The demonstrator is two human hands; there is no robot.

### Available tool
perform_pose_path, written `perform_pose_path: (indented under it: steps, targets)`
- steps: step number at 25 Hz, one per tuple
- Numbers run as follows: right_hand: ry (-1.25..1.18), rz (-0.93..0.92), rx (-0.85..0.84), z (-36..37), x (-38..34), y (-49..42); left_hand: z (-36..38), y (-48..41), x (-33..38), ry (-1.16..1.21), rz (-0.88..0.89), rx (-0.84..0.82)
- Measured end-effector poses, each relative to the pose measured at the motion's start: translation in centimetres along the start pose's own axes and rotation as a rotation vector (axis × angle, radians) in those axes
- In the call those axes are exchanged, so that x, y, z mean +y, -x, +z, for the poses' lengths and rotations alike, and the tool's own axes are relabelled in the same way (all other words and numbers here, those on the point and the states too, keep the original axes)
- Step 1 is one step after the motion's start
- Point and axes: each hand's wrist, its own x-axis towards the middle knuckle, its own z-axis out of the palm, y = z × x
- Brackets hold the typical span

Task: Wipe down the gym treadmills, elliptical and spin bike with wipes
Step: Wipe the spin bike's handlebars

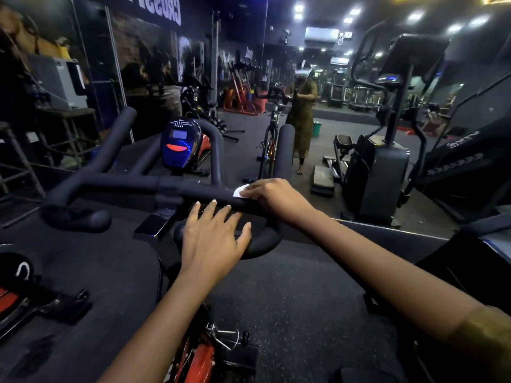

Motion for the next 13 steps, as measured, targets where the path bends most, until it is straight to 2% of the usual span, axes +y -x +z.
perform_pose_path:
  steps: [5,9,13]
  targets:
    - [0.094,-0.220,0.017,-1.0,1.7,4.0,0.0,0.1,0.1,-0.034,-0.013,-0.032]
    - [-0.098,0.014,0.065,-1.0,2.2,6.5,-1.0,-0.2,0.1,-0.029,-0.058,-0.195]
    - [-0.307,0.227,0.148,-1.1,-0.4,9.7,-2.3,1.1,1.0,-0.002,-0.069,-0.238]
